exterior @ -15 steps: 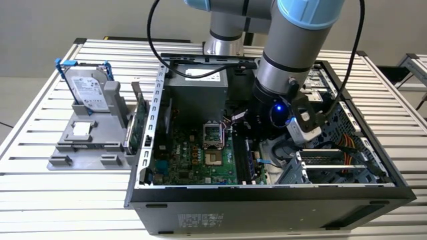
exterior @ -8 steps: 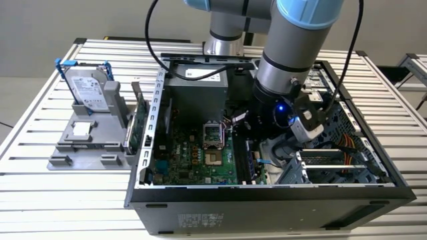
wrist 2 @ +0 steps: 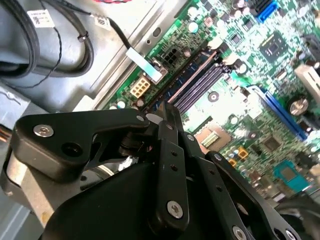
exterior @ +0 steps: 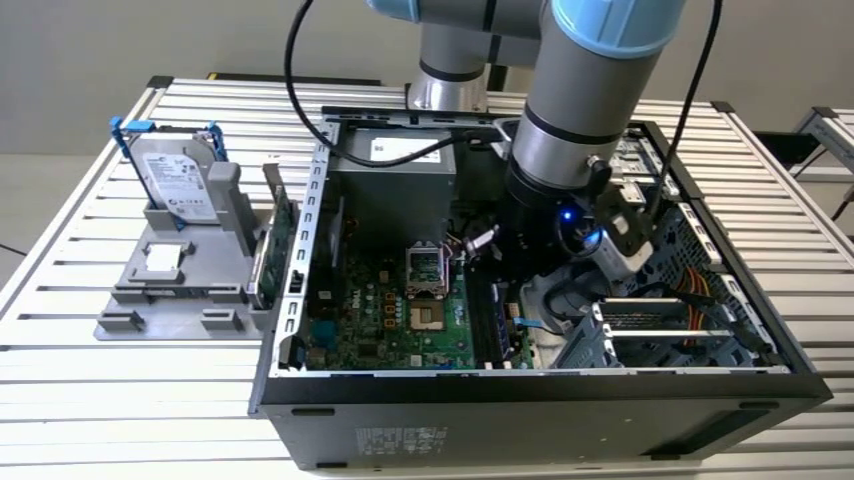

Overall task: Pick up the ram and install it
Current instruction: 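Press down the ram until it locks into place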

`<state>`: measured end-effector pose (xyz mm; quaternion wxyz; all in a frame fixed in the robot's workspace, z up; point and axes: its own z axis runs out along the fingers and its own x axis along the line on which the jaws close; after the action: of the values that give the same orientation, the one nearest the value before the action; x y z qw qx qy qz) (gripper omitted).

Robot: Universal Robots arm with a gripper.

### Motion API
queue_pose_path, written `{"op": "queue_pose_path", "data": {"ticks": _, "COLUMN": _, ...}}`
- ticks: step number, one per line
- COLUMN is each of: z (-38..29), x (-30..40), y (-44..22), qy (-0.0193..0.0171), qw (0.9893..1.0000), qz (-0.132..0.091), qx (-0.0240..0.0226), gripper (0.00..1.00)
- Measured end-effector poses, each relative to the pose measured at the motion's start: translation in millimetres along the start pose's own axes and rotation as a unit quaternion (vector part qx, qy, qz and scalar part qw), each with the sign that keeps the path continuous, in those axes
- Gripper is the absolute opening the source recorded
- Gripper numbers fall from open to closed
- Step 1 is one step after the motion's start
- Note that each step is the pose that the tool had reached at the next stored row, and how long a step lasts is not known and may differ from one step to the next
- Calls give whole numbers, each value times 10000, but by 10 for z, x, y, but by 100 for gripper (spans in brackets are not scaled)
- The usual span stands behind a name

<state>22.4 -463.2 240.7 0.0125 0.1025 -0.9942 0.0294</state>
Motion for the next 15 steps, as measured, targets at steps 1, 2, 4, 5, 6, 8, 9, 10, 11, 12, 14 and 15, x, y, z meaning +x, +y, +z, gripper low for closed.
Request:
{"op": "queue_pose_path", "data": {"ticks": 1, "z": 0, "x": 0, "y": 0, "qy": -3, "qw": 10000, "qz": -62, "qx": 2, "gripper": 0}}
{"op": "queue_pose_path", "data": {"ticks": 2, "z": 0, "x": 0, "y": 0, "qy": -5, "qw": 9999, "qz": -114, "qx": 3, "gripper": 0}}
{"op": "queue_pose_path", "data": {"ticks": 4, "z": 0, "x": 0, "y": 1, "qy": -9, "qw": 9998, "qz": -217, "qx": 1, "gripper": 0}}
{"op": "queue_pose_path", "data": {"ticks": 5, "z": 0, "x": 0, "y": 1, "qy": -13, "qw": 9997, "qz": -263, "qx": -6, "gripper": 0}}
{"op": "queue_pose_path", "data": {"ticks": 6, "z": 0, "x": 1, "y": 1, "qy": -18, "qw": 9995, "qz": -312, "qx": -19, "gripper": 0}}
{"op": "queue_pose_path", "data": {"ticks": 8, "z": 2, "x": 1, "y": 1, "qy": -30, "qw": 9992, "qz": -393, "qx": -61, "gripper": 0}}
{"op": "queue_pose_path", "data": {"ticks": 9, "z": 2, "x": 0, "y": 1, "qy": -37, "qw": 9990, "qz": -430, "qx": -91, "gripper": 0}}
{"op": "queue_pose_path", "data": {"ticks": 10, "z": 2, "x": 1, "y": 1, "qy": -44, "qw": 9988, "qz": -468, "qx": -123, "gripper": 0}}
{"op": "queue_pose_path", "data": {"ticks": 11, "z": 3, "x": 1, "y": 1, "qy": -51, "qw": 9986, "qz": -504, "qx": -153, "gripper": 0}}
{"op": "queue_pose_path", "data": {"ticks": 12, "z": 3, "x": 1, "y": 1, "qy": -59, "qw": 9983, "qz": -543, "qx": -184, "gripper": 0}}
{"op": "queue_pose_path", "data": {"ticks": 14, "z": 5, "x": 2, "y": 1, "qy": -71, "qw": 9978, "qz": -628, "qx": -221, "gripper": 0}}
{"op": "queue_pose_path", "data": {"ticks": 15, "z": 5, "x": 2, "y": 2, "qy": -73, "qw": 9975, "qz": -671, "qx": -222, "gripper": 0}}
